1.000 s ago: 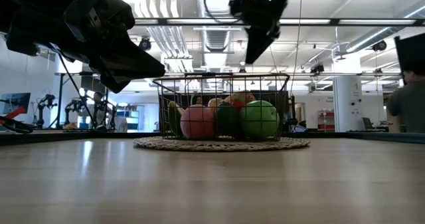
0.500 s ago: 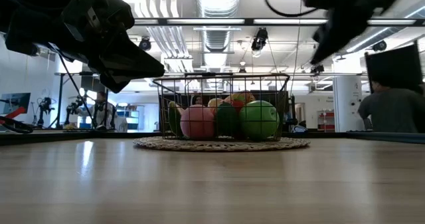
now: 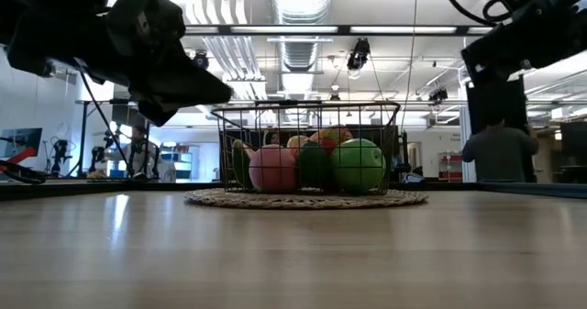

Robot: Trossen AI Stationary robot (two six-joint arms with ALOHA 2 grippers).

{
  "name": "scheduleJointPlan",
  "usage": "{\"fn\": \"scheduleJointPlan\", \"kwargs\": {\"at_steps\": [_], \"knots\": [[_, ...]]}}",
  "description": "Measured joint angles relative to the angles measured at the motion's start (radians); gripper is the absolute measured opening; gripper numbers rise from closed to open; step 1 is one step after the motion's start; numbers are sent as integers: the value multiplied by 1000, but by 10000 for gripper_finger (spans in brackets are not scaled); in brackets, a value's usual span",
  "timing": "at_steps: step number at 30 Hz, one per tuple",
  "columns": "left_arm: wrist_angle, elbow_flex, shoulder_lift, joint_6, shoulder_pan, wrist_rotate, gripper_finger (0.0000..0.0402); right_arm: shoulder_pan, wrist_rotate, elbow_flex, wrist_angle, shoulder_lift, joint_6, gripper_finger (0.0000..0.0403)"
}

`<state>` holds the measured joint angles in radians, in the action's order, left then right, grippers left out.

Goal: Build produce basket
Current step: Return to Home Position

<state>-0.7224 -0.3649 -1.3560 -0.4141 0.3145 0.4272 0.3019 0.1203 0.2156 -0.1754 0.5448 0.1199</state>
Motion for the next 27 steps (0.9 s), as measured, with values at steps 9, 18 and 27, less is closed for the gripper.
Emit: {"fn": "scheduleJointPlan", "kwargs": {"at_steps": [9,18,27], "knots": [[-62,0,0,1,-5,40,38,-167,-116,-100,-40,-129,-32,9],[-63,-1,0,2,-7,44,38,-219,-148,-138,-41,-216,-58,9],[-63,-1,5,2,-7,46,38,-220,-159,-203,-40,-322,-47,8]]}}
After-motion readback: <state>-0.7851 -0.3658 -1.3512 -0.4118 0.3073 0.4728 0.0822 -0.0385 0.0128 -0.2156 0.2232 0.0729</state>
